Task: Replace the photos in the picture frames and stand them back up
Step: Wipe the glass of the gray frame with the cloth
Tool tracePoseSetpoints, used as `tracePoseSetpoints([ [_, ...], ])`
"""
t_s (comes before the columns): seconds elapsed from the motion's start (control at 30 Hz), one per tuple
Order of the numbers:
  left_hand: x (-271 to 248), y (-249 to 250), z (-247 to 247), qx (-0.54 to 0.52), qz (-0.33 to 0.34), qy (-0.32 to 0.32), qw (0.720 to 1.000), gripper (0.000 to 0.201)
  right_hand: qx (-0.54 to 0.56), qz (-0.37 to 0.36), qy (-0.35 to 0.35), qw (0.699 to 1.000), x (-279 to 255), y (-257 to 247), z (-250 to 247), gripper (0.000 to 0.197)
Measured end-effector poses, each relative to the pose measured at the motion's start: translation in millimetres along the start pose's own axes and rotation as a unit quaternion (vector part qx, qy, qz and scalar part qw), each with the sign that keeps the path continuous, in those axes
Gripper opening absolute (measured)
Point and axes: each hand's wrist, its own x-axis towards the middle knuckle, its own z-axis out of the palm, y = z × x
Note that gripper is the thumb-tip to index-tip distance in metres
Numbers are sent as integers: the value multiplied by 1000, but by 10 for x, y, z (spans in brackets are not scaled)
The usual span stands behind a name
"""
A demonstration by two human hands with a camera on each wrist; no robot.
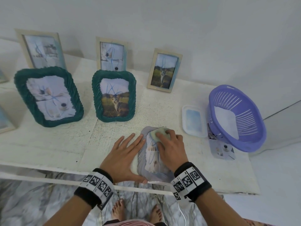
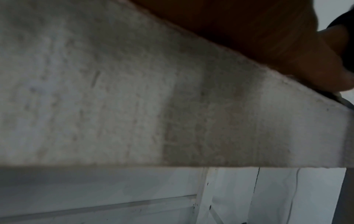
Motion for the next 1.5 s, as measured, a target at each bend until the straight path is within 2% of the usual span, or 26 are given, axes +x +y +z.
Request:
tracePoseSetpoints([
  [0.1, 1, -3, 3, -1, 2, 7, 1000, 131, 4, -9, 0, 1000, -15, -28, -10, 33],
  [0.2, -2, 1, -10, -1, 0, 5, 1000, 130, 65, -31, -23, 997, -35, -15, -14, 37],
  [0.3, 3, -12, 1, 1, 4, 4, 1000, 130, 104, -83, -34, 991, -182, 3, -21, 39],
  [0.4, 6, -20, 5, 1, 7, 5, 1000, 130, 74, -119, -39, 989, -294, 22, -44, 36],
  [0.6, 10, -28, 8, -10, 8, 4, 1000, 129, -9, -46, 6, 999, 65, -33, -115, 31],
  [0.8, 11, -29, 11, -16, 1, 6, 1000, 131, 36, -141, -45, 988, -294, -38, -122, 33],
  [0.87, 11, -33, 7, -17, -1, 3, 1000, 131, -3, -116, -23, 993, -180, -3, -158, 29],
  [0.93, 12, -31, 9, -20, -1, 0, 1000, 131, -27, -61, -1, 998, -11, -11, -182, 31],
  [1.0, 10, -35, 5, -23, -2, 2, 1000, 131, -24, -38, -25, 999, 53, -45, -181, 30],
  [1.03, 10, -35, 8, -22, -2, 2, 1000, 131, -12, -49, -40, 998, 19, -56, -167, 29],
  [1.17, 13, -32, 11, -20, 2, 7, 1000, 130, 55, -139, -107, 983, -336, -24, -167, 32],
  [1.27, 12, -32, 10, -16, 2, 4, 1000, 131, 38, -169, -126, 977, -414, 6, -237, 34],
  [1.33, 10, -28, 3, -16, 2, 5, 1000, 131, -4, -151, -94, 984, -276, 52, -260, 36],
  [1.4, 10, -23, -13, -15, -1, -6, 1000, 131, -34, -95, -57, 993, -89, 79, -255, 40],
  [1.47, 13, -24, -15, -9, -7, -14, 1000, 131, -33, -44, -57, 997, 6, 67, -247, 39],
  [1.5, 15, -28, -14, -9, -8, -11, 1000, 131, -25, -43, -57, 997, -5, 42, -233, 37],
])
